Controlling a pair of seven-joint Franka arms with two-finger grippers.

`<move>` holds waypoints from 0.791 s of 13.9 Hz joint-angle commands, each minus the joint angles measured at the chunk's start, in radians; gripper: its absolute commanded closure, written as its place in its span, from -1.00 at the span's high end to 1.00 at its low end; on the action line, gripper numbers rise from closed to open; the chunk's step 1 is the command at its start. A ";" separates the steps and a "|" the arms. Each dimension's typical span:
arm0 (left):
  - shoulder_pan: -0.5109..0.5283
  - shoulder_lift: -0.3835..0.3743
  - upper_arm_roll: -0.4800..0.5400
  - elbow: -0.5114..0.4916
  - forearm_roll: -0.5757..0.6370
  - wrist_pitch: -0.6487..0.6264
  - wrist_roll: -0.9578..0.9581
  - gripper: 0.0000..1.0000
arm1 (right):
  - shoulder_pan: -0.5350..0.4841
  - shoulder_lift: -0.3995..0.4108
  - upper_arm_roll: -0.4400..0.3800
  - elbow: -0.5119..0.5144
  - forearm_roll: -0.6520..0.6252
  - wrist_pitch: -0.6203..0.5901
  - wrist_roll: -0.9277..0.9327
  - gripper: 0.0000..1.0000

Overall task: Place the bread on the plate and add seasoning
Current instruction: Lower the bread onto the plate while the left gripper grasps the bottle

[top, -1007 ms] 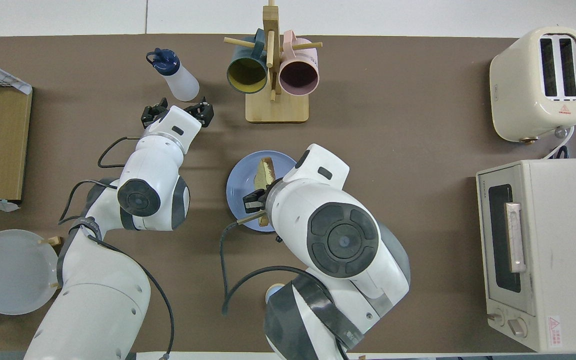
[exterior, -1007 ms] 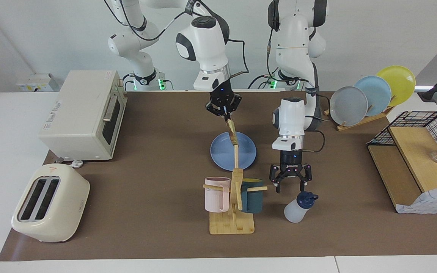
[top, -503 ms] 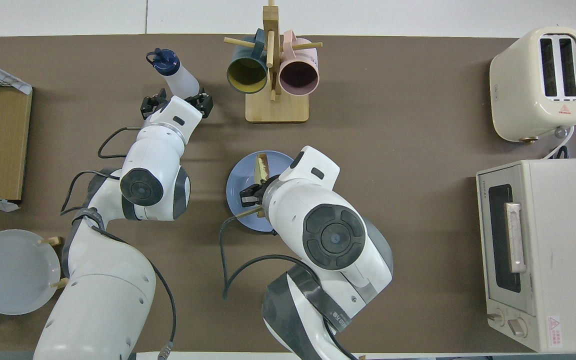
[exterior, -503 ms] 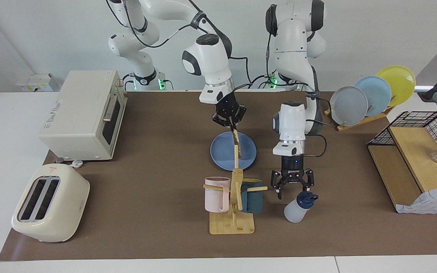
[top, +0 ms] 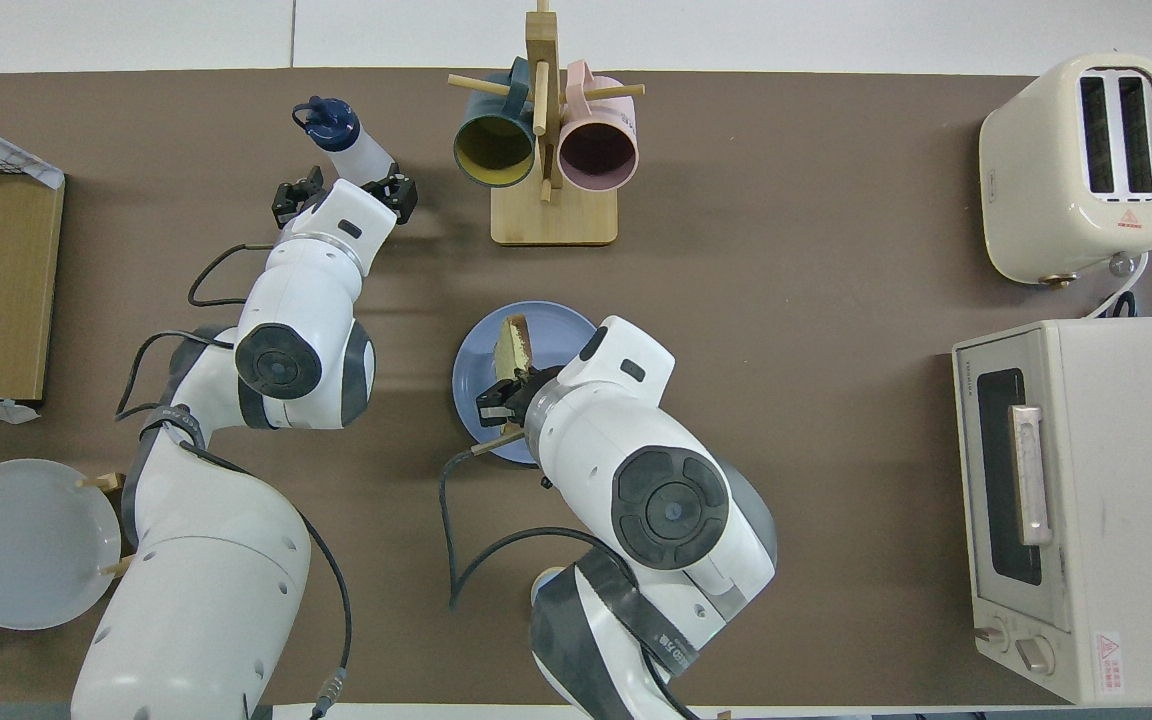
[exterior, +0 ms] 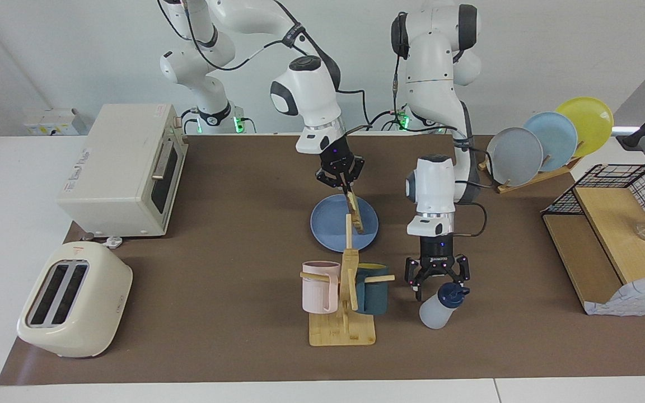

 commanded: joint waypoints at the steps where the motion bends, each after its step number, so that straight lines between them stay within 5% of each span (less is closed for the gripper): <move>1: 0.013 0.040 0.009 0.062 -0.017 -0.035 -0.006 1.00 | 0.000 -0.041 -0.004 -0.061 0.022 0.020 0.012 -1.00; 11: 0.026 0.058 0.008 0.096 -0.019 -0.062 -0.008 1.00 | -0.059 -0.064 -0.005 -0.127 0.022 0.025 0.014 -1.00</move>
